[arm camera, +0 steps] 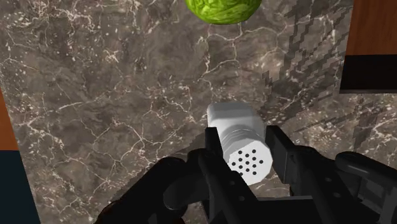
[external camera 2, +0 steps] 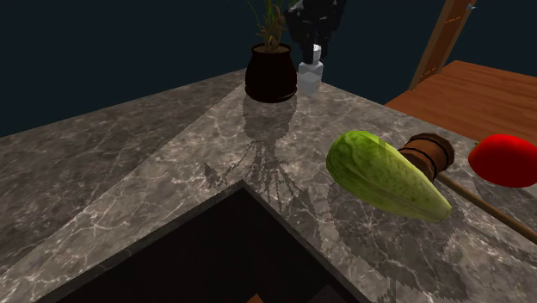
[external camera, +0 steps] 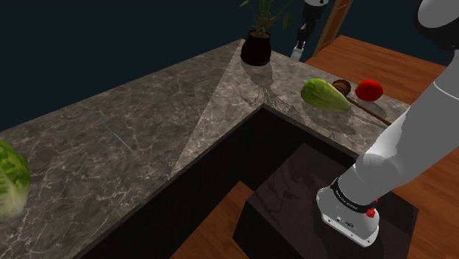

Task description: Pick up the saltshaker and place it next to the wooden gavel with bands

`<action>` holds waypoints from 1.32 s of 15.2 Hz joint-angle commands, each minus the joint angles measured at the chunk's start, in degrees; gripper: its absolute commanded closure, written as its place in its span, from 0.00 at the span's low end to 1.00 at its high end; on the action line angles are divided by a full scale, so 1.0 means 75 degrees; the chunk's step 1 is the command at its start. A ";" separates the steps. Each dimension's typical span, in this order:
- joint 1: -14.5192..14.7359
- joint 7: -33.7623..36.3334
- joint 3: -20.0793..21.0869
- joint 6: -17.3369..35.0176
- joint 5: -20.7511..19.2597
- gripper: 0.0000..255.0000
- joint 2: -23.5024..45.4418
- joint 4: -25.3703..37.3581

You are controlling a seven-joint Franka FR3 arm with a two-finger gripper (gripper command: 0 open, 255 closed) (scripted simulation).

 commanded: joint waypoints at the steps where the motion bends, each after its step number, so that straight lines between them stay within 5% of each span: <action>1: -0.0174 -0.0350 -0.0152 0.0052 0.0055 1.00 0.0078 0.0053; 10: -0.1155 -0.2094 -0.0836 -0.0013 0.0568 1.00 0.0922 0.1027; 20: -0.2571 -0.3867 -0.1257 -0.0548 0.1494 1.00 0.2553 0.3128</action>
